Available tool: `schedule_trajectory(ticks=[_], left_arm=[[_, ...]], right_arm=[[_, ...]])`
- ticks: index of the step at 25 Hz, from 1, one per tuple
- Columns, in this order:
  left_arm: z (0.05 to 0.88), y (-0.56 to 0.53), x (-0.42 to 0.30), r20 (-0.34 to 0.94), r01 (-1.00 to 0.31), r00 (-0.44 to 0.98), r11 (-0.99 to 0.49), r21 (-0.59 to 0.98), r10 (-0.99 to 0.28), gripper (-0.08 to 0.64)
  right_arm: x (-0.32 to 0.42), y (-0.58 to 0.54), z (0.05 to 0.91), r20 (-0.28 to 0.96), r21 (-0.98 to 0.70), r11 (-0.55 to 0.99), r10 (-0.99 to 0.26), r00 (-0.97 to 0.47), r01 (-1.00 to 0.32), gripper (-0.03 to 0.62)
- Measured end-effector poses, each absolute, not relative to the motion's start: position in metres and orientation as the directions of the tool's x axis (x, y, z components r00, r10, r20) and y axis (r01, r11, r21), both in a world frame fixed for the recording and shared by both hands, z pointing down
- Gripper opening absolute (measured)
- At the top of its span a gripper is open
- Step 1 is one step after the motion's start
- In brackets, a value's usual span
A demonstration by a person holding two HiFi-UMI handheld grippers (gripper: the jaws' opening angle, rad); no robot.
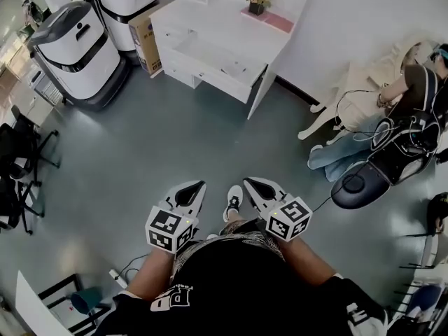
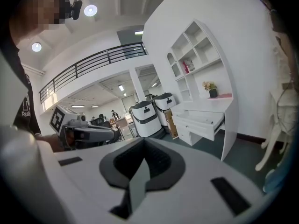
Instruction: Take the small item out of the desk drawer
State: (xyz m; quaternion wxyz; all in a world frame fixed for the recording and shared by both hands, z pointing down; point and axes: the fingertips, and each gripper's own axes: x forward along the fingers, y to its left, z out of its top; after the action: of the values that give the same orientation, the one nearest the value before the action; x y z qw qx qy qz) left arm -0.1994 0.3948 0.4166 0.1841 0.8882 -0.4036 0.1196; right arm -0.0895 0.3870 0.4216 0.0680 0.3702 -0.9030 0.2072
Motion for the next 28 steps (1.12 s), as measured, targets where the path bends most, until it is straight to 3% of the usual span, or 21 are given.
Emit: schedule_trajectory(ticks=[28], left_arm=[[0.391, 0.116, -0.091, 0.384, -0.789, 0.598, -0.6, 0.129, -0.704, 0.015]], right_arm=[[0.02, 0.116, 0.401, 0.202, -0.323, 0.67, -0.641, -0.74, -0.668, 0.008]])
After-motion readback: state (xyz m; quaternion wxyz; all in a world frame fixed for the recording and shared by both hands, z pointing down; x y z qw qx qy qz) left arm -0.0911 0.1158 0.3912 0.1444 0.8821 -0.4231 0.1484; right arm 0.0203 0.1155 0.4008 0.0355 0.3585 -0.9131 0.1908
